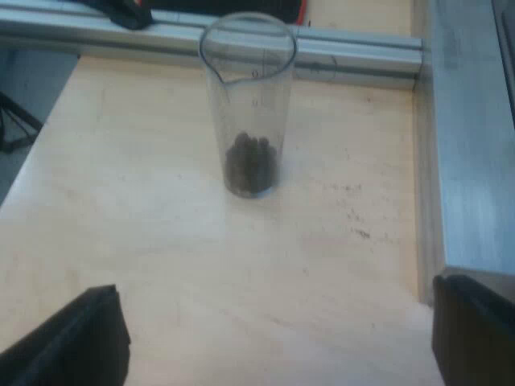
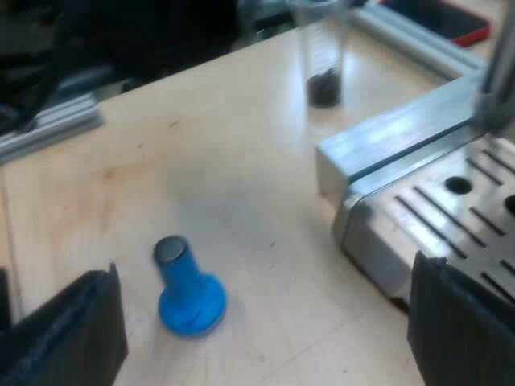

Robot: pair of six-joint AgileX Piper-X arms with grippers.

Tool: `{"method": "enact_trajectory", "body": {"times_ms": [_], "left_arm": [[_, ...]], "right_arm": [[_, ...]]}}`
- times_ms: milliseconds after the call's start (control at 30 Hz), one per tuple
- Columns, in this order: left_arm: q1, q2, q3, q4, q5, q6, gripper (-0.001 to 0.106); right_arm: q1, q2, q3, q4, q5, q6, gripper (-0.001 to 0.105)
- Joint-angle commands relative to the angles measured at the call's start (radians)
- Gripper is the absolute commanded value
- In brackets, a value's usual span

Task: Pour the beans into the coffee machine

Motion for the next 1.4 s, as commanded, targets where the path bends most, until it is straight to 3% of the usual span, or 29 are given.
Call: {"method": "enact_trajectory", "body": {"times_ms": [33,200,233,333,567,667,767,933,1133,1400], "left_arm": [[-0.005,-0.004,0.024,-0.098,-0.016,0.012,0.079],[-0.005,-0.004,0.113,-0.304,-0.016,0.014,0.079],[-0.005,-0.004,0.150,-0.387,-0.016,0.014,0.079],[-0.005,-0.004,0.200,-0.477,-0.016,0.014,0.079],[-0.005,0.021,0.261,-0.602,-0.016,0.012,0.080],[-0.005,0.080,0.261,-0.657,-0.016,0.010,0.089],[-0.005,0.166,0.261,-0.692,-0.004,0.010,0.089],[-0.005,0.381,0.261,-0.864,0.031,0.010,0.089],[-0.005,0.662,0.261,-1.151,0.041,0.006,0.089],[-0.005,0.889,0.191,-1.338,0.060,0.006,0.089]], "right_arm": [[0.003,0.018,-0.004,-0.065,0.013,0.006,0.074],[0.003,0.077,-0.004,-0.165,0.032,0.038,0.074],[0.003,0.092,-0.004,-0.192,0.051,0.052,0.074],[0.003,0.109,-0.004,-0.232,0.058,0.069,0.074],[0.003,0.115,-0.004,-0.235,0.058,0.073,0.074],[0.003,0.115,-0.004,-0.235,0.058,0.073,0.074],[0.003,0.115,-0.004,-0.235,0.058,0.073,0.074],[0.003,0.115,-0.004,-0.235,0.058,0.073,0.074],[0.003,0.115,-0.004,-0.235,0.058,0.096,0.074],[0.003,0.115,-0.004,-0.235,0.069,0.096,0.074]]}}
